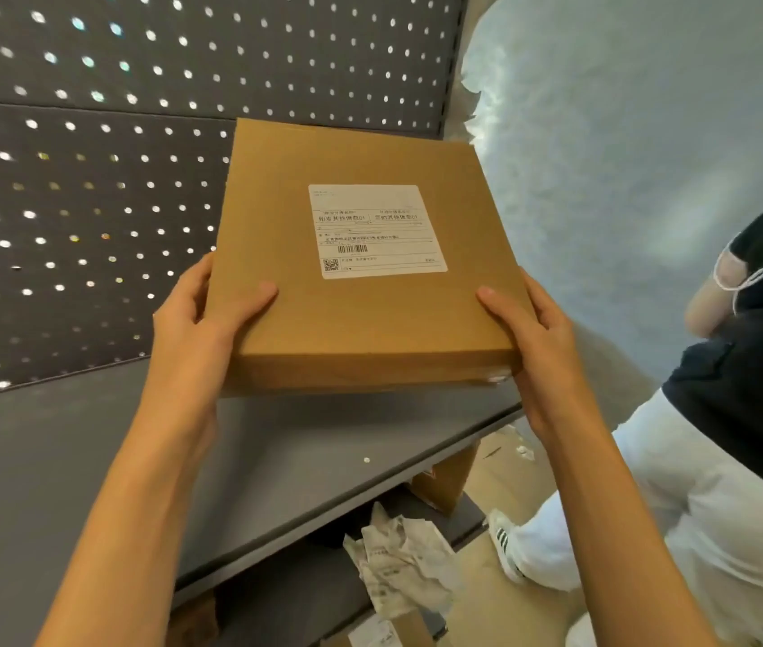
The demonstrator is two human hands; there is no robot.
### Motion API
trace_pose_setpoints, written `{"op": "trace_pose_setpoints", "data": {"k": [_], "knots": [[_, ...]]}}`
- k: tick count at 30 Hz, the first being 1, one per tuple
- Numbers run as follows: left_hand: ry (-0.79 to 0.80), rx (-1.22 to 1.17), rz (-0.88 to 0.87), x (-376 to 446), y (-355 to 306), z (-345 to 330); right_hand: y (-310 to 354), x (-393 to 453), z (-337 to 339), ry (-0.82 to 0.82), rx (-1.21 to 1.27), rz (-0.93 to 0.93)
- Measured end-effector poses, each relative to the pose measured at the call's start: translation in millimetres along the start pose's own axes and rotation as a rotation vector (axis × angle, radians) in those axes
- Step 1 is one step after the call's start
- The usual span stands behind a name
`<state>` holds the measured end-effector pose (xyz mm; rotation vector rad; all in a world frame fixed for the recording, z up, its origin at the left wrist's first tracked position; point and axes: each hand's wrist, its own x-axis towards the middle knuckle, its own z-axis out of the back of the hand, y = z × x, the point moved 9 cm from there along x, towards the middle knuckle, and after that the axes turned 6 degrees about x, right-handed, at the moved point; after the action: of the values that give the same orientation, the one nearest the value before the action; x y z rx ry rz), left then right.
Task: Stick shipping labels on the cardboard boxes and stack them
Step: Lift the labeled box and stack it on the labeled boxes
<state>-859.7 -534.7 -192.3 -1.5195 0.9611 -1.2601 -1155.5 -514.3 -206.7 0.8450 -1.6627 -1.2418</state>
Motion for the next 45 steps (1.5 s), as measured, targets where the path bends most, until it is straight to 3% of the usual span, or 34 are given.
{"op": "trace_pose_setpoints", "data": {"k": [13,21,45], "knots": [[-0.261,0.051,0.029,-5,14,-53,-10,91,12,0.299,0.06,-0.049],[-0.381,0.097,0.111,-16,22,-73,-35,121,15,0.428,0.104,-0.18],[-0.403,0.13,0.321,-19,84,-78,-103,121,18,0.437,0.059,-0.335]]}}
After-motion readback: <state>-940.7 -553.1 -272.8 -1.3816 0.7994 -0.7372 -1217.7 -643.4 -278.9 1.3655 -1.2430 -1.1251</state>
